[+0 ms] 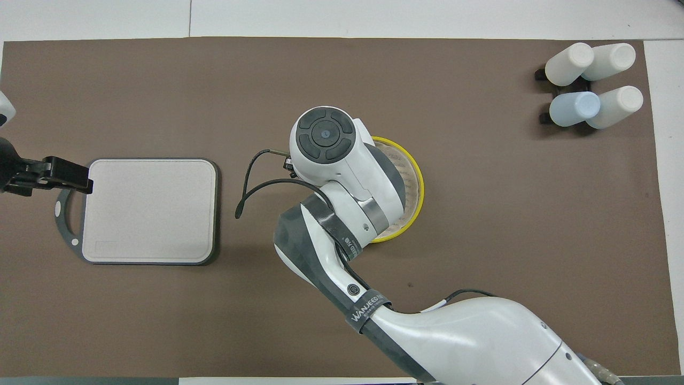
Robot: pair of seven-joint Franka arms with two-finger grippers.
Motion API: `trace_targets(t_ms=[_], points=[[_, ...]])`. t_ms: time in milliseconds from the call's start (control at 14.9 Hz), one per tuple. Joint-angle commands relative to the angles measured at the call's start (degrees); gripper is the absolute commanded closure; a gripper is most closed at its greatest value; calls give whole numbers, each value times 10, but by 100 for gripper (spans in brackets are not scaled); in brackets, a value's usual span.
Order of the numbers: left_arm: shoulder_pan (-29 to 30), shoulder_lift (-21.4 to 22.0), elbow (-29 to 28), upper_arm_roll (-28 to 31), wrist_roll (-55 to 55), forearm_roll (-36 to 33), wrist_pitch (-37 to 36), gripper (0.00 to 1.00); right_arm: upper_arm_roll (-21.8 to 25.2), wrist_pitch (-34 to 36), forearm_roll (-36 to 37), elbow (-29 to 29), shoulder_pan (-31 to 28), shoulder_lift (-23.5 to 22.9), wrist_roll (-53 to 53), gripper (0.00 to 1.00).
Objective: Place bun in steamer
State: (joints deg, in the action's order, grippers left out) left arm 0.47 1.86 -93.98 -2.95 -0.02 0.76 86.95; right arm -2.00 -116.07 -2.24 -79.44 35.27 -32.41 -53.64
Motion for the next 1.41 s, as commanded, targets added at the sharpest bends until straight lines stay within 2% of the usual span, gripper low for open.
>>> trace_targets(t_ms=[0, 202, 404, 606, 875, 1010, 1144, 1346], points=[[9, 14, -12, -2, 7, -9, 2, 0, -1, -4, 2, -9, 1, 15, -2, 0], [9, 13, -12, -3, 7, -9, 6, 0, 0, 25, 2, 19, -30, 32, 53, 0], [9, 14, -12, -3, 7, -9, 7, 0, 0, 82, 2, 17, -102, 83, 183, 0], [9, 13, -12, -3, 7, -9, 7, 0, 0, 157, 12, 14, -165, 125, 369, 0], [9, 13, -12, -3, 7, -10, 7, 0, 0, 206, 35, 10, -265, 158, 500, 0], [8, 14, -12, -3, 7, -9, 7, 0, -2, 239, 32, -20, -316, 188, 564, 0], [8, 14, -12, -3, 7, -9, 7, 0, -1, 233, 30, -80, -343, 232, 574, 0], [8, 14, -12, -3, 7, -9, 7, 0, -1, 236, 29, -101, -375, 248, 570, 0]])
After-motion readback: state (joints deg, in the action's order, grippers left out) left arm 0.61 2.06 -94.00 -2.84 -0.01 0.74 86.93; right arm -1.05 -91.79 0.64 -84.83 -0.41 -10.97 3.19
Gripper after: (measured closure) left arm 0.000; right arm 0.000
